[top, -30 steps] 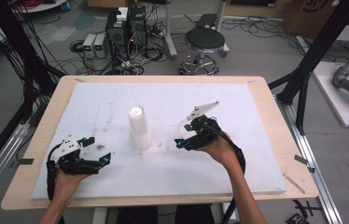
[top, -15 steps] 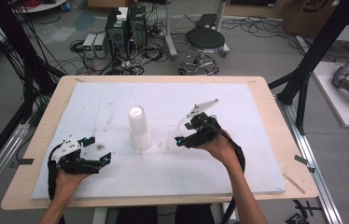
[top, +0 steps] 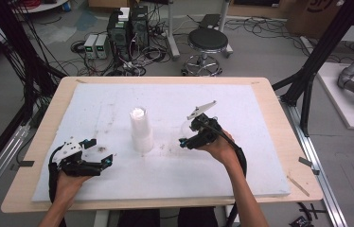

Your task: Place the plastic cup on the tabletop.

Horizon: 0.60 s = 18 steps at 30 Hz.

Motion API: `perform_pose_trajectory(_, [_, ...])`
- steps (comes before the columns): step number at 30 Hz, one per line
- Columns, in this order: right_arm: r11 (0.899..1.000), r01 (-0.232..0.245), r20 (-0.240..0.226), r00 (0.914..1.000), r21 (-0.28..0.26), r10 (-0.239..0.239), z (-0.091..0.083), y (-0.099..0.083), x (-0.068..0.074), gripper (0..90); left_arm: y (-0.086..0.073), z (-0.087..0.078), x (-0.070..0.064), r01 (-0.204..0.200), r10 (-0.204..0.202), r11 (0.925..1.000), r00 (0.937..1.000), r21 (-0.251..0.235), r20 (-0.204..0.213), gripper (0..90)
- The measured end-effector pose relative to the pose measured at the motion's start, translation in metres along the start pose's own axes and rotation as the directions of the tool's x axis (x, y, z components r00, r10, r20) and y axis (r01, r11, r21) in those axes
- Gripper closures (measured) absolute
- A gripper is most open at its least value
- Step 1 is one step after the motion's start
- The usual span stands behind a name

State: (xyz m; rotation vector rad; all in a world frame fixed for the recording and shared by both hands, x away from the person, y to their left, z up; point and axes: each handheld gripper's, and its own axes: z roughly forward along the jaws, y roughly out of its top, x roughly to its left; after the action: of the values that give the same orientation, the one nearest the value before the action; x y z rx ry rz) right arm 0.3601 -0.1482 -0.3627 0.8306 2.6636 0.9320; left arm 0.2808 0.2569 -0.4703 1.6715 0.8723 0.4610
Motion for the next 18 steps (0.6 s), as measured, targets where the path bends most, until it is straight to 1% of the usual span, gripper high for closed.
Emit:
perform_pose_trajectory(1, [1.0,0.0,0.006,1.0,0.005,0.0,0.002,0.0,0.0,32.3,0.0,0.0,0.0,-0.002,0.002,1.0,1.0,0.002,0.0,3.0])
perform_pose_trajectory(2, [1.0,-0.004,0.018,0.9998,0.021,0.003,0.006,0.0,-0.001,32.3,0.0,0.0,0.0,-0.004,0.004,1.0,1.0,0.005,0.002,3.0])
perform_pose_trajectory(3, [1.0,-0.004,0.018,0.9998,0.021,0.003,0.006,0.0,-0.001,32.3,0.0,0.0,0.0,-0.007,0.007,1.0,1.0,0.005,0.003,3.0])
perform_pose_trajectory(6, [0.999,-0.009,0.038,0.9993,0.036,0.008,0.013,0.001,-0.003,32.4,0.0,0.001,-0.002,-0.019,0.019,0.9998,0.9998,0.005,0.002,3.0])
perform_pose_trajectory(8, [0.999,-0.016,0.039,0.9991,0.049,0.014,0.021,0.0,-0.004,32.4,0.0,0.0,-0.002,-0.021,0.021,0.9997,0.9998,0.009,0.001,3.0])
perform_pose_trajectory(9, [0.999,-0.016,0.039,0.9991,0.049,0.014,0.021,0.0,-0.004,32.4,0.0,0.0,-0.002,-0.021,0.021,0.9997,0.9998,0.01,0.001,3.0])
perform_pose_trajectory(10, [0.997,-0.012,0.05,0.9987,0.078,0.008,0.027,0.001,-0.004,32.3,0.0,0.001,-0.002,-0.021,0.021,0.9997,0.9998,0.01,0.003,3.0])
perform_pose_trajectory(11, [0.997,-0.012,0.05,0.9987,0.078,0.008,0.027,0.001,-0.004,32.3,0.0,0.001,-0.002,-0.02,0.02,0.9998,0.9998,0.01,0.005,3.0])
perform_pose_trajectory(12, [0.995,0.002,0.062,0.998,0.097,-0.008,0.032,0.002,-0.003,32.3,0.0,0.001,-0.001,-0.016,0.016,0.9998,0.9998,0.008,0.007,3.0])
perform_pose_trajectory(13, [0.995,0.002,0.062,0.998,0.097,-0.008,0.032,0.002,-0.003,32.3,0.0,0.001,-0.001,-0.016,0.016,0.9998,0.9998,0.008,0.007,3.1])
perform_pose_trajectory(14, [0.994,0.0,0.07,0.9975,0.106,-0.008,0.037,0.003,-0.002,32.3,0.0,0.001,-0.002,-0.014,0.014,0.9999,0.9999,0.008,0.006,3.0])
perform_pose_trajectory(15, [0.994,0.0,0.07,0.9975,0.106,-0.008,0.037,0.003,-0.002,32.3,0.0,0.001,-0.001,-0.02,0.02,0.9998,0.9998,0.009,0.006,3.0])
perform_pose_trajectory(17, [0.994,0.001,0.076,0.9971,0.113,-0.01,0.043,0.003,-0.001,32.2,0.0,0.0,-0.002,-0.022,0.022,0.9997,0.9998,0.006,0.003,3.1])
perform_pose_trajectory(18, [0.994,0.005,0.078,0.9969,0.108,-0.013,0.046,0.003,-0.001,32.3,0.0,0.0,-0.002,-0.023,0.023,0.9997,0.9997,0.006,0.005,3.0])
